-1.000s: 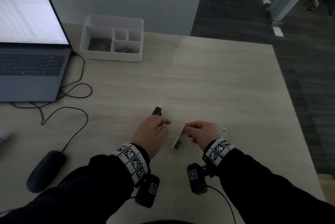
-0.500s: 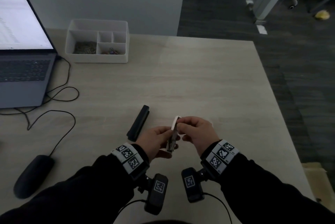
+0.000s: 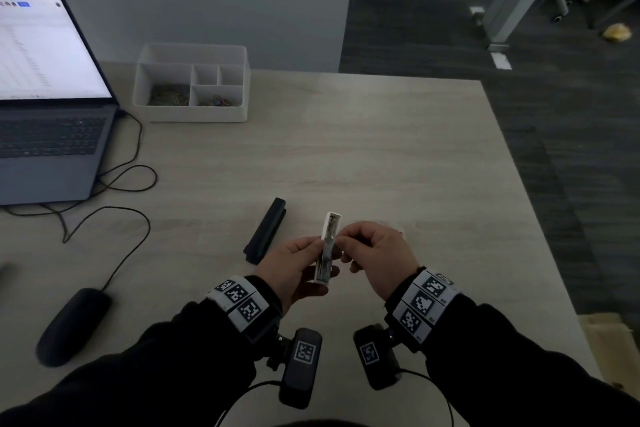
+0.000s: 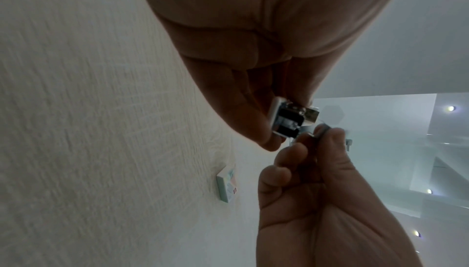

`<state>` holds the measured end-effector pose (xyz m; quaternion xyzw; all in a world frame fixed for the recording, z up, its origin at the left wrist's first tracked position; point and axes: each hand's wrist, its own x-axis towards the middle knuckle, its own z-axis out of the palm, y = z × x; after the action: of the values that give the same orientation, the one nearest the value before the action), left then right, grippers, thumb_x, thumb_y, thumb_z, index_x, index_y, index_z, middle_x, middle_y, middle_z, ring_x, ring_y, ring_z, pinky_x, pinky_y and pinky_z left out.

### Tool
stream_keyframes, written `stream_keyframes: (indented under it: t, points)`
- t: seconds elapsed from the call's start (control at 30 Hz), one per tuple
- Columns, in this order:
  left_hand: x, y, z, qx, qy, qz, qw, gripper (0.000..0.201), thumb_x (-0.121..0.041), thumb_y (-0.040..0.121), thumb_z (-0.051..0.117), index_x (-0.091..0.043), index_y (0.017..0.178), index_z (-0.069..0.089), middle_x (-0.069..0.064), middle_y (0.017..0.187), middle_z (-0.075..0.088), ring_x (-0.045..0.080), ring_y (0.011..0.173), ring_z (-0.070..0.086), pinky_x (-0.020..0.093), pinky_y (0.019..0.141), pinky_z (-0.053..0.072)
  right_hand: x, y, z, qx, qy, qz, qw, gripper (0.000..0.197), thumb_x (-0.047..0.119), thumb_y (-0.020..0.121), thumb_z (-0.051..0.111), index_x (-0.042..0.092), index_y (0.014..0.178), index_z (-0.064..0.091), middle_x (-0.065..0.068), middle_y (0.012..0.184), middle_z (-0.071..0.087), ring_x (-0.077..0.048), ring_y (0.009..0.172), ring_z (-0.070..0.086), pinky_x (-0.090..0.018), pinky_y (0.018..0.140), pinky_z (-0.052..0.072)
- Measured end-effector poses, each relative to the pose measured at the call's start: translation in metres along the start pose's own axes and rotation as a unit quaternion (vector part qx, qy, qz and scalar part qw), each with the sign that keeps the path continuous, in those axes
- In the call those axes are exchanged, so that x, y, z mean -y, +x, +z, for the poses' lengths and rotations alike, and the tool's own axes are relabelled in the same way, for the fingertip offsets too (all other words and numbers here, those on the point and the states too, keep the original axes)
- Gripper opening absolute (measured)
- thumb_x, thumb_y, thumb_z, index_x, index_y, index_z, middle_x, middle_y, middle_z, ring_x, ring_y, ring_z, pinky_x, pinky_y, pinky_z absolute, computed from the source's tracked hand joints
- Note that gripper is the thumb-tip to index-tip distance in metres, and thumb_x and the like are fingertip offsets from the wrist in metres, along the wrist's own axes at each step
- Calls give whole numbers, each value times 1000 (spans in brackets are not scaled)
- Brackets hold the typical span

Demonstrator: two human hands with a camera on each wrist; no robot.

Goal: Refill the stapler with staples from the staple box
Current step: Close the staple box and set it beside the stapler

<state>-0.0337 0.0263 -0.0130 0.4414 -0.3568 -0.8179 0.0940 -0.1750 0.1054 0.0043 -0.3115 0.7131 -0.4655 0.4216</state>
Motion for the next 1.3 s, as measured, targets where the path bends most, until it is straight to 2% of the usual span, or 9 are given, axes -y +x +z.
stream_keyframes:
  t: [0.17,0.33,0.57,0.77,0.9,1.0,1.07,1.17,1.3]
  points:
    - [2,-2,-1,1,-1,-1,1000,28,-23,97,56,-4,110,71,12,98,72,19,73,69,29,51,54,-1,2,2,9,-72,-32,997,12,14,85,67,21,76,71,-5,70,70,-4,56,56,-20,52,47]
    - [2,-2,-2,4,2,0,1000,27,-25,96,57,-7,108,72,6,88,75,18,73,70,29,51,54,0,1,5,13,-93,-43,995,7,13,85,68,16,79,72,2,74,70,3,57,59,-10,53,43]
    - [2,-3,-3,8,1,0,1000,26,-23,97,55,-7,108,71,3,81,75,17,72,71,30,53,55,-3,1,7,6,-123,-71,990,6,14,83,70,18,79,71,-4,84,71,-16,79,68,-28,73,56]
    - [3,-2,-4,9,-6,3,1000,27,-21,98,53,-3,111,69,7,78,69,17,68,69,29,51,54,-5,-1,8,33,-165,-124,978,13,14,81,72,24,73,69,4,77,64,-4,70,61,-13,63,47]
    - [1,-3,-6,9,-14,10,1000,29,-21,98,52,-2,114,68,9,84,68,14,62,64,29,55,55,-9,-2,9,51,-226,-173,957,6,24,80,70,25,77,74,5,72,62,-9,69,57,-24,65,48]
    - [-1,-2,-9,5,-24,11,1000,32,-22,98,53,-3,120,65,10,92,71,16,65,65,31,57,56,-10,-4,10,59,-251,-213,943,11,25,83,66,24,77,75,4,70,62,-9,67,55,-25,63,47]
    - [-3,-3,-9,4,-27,10,1000,31,-21,99,52,-3,122,63,8,91,74,18,71,70,31,56,56,-8,-5,10,29,-202,-196,959,11,22,85,65,23,79,74,5,71,64,-9,67,58,-21,61,47]
    - [-4,-6,-7,9,-15,7,1000,28,-21,99,53,-8,119,66,5,96,77,22,82,73,31,55,57,-2,-1,9,-33,-81,-90,992,9,23,89,60,26,83,67,7,72,64,-6,61,57,-21,57,48]
    - [-1,-8,-5,26,7,-5,1000,26,-22,98,53,-12,117,68,12,114,74,26,87,73,34,60,59,5,5,10,-39,-17,-24,999,11,29,92,56,29,95,66,6,80,65,-12,62,58,-24,51,46]
